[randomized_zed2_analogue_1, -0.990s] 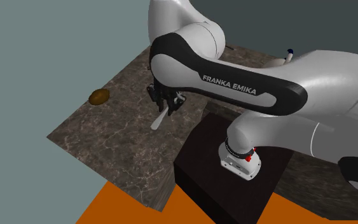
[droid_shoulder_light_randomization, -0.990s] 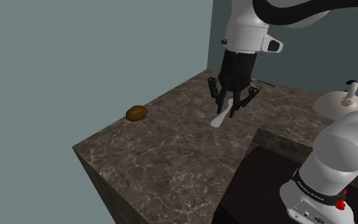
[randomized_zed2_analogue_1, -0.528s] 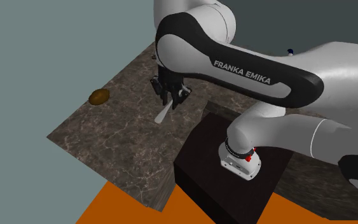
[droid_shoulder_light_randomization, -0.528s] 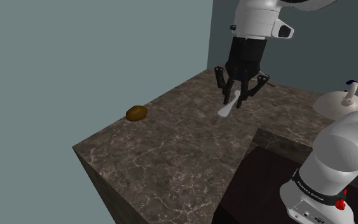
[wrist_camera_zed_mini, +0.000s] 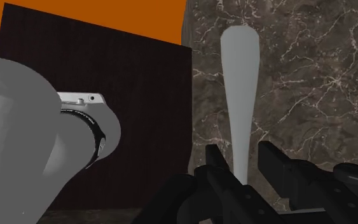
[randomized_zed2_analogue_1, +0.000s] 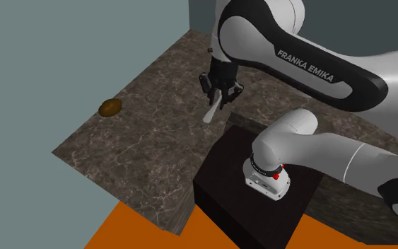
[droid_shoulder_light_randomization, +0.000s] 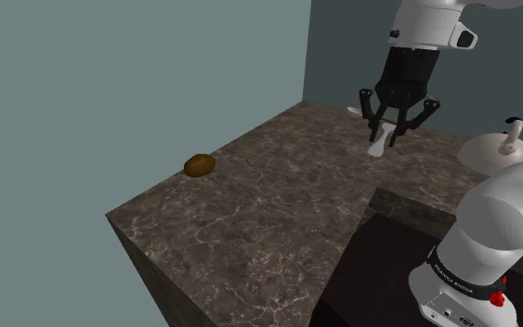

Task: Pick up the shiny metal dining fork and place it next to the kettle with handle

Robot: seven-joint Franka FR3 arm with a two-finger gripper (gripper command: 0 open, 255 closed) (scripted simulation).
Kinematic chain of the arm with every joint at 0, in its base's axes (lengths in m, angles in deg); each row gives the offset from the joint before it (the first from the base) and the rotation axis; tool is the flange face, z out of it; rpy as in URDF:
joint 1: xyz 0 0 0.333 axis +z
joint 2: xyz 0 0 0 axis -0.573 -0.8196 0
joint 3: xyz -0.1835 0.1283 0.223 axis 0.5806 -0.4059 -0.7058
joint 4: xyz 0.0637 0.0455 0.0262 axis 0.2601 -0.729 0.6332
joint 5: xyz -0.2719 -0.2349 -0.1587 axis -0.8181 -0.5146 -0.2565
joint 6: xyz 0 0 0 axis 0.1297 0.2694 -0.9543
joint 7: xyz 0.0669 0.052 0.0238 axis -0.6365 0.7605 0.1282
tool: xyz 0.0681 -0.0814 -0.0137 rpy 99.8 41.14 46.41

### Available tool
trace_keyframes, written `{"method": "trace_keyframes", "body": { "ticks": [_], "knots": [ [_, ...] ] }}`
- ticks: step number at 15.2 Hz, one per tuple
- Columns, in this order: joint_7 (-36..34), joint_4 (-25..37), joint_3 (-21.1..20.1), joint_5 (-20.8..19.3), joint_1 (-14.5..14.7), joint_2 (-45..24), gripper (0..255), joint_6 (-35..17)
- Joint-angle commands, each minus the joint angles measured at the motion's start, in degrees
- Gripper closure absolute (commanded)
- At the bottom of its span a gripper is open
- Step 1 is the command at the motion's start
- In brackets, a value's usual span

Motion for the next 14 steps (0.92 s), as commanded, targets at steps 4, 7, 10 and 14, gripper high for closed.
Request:
{"method": "trace_keyframes", "body": {
  "ticks": [4,7,10,14],
  "knots": [
    [6.11,-2.76,7.97,-7.01,-1.60,4.31,255,3.13],
    [9.94,-3.28,12.93,-11.76,-2.89,5.67,255,4.64],
    [13.85,-3.18,17.93,-16.68,-4.20,6.29,255,5.80],
    [19.16,-2.11,24.54,-23.26,-5.82,5.96,255,6.76]
  ]
}}
